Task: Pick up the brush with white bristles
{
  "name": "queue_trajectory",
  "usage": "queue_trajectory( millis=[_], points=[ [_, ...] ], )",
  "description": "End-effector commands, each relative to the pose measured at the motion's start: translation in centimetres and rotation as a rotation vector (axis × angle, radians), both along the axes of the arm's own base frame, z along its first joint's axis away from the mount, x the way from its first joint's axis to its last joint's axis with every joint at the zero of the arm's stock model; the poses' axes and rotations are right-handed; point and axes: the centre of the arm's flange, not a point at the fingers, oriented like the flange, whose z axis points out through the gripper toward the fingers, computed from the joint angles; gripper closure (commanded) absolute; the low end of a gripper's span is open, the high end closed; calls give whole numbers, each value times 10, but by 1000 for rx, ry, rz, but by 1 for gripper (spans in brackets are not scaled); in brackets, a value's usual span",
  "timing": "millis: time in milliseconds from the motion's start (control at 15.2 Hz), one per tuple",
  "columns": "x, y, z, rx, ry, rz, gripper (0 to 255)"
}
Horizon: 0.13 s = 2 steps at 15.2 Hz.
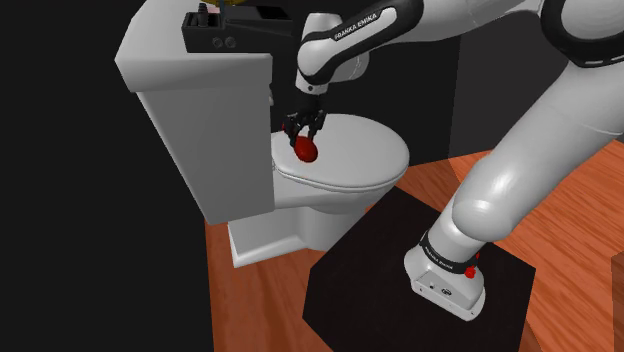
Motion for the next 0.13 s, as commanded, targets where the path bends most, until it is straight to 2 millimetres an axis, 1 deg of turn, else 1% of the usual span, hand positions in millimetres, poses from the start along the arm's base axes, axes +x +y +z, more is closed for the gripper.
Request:
queue_trajectory(
  millis=[0,66],
  points=[
    [-1,0,7,0,0,0,255],
    [-1,0,7,0,0,0,255]
  ],
)
